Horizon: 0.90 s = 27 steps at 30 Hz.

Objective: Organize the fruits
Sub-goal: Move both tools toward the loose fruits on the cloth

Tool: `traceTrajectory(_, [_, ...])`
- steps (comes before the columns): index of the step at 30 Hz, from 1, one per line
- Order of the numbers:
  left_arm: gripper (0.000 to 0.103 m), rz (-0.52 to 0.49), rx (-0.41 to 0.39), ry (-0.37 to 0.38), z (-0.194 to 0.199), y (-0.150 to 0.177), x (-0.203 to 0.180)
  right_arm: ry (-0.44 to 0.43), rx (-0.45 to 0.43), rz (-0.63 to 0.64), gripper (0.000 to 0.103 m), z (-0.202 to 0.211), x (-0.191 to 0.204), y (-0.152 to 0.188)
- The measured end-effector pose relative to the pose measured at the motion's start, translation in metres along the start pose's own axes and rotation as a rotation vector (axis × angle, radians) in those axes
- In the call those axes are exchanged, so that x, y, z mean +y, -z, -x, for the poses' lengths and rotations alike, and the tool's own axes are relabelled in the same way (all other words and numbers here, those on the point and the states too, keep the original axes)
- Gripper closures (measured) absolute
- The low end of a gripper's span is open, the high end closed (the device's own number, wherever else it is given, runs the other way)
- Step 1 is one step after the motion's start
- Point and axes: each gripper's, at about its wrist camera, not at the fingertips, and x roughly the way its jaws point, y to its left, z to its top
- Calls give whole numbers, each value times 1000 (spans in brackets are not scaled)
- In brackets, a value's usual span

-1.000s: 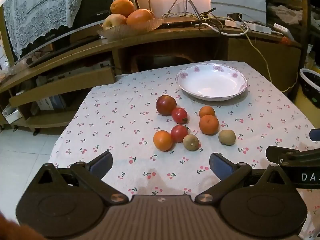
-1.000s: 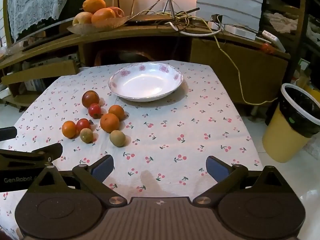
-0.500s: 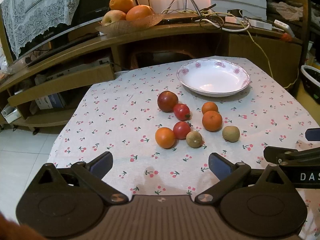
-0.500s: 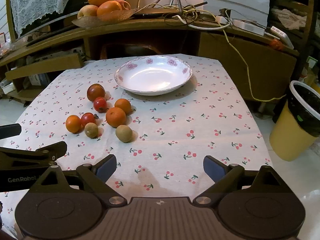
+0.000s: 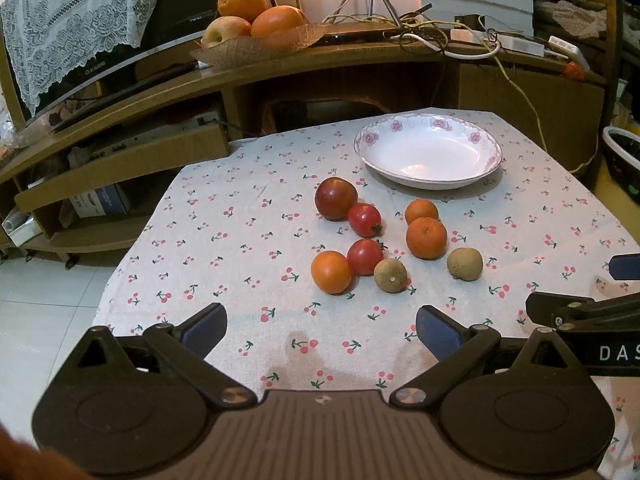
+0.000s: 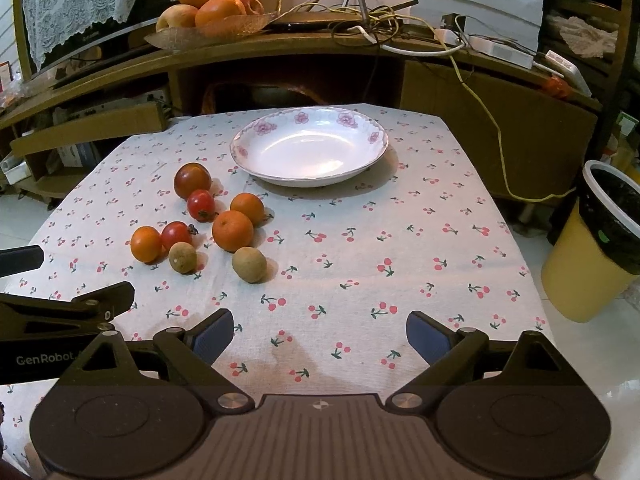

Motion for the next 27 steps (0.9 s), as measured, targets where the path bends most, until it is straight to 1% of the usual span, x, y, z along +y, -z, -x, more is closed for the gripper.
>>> traceTrajectory(5, [2, 2, 2, 12, -3, 0, 2, -9, 5, 7, 11, -2, 2, -1])
traceTrajectory(10, [2, -8, -10, 2, -6, 0, 3, -27, 6, 20, 15, -4, 4, -3])
traceTrajectory(17, [2, -4, -7, 11, -11, -3, 7, -61, 18, 21, 19, -9, 6, -8])
traceTrajectory(19, [3, -10, -8, 13, -12, -4, 7, -72, 24, 24, 22, -11, 7, -9])
traceTrajectory(23, [3, -11, -5, 30, -20, -11, 10, -93, 37, 30, 25, -17, 6, -14])
traceTrajectory(27, [3, -32, -8, 30, -26, -16, 12, -124, 41, 44, 28, -24, 7, -21])
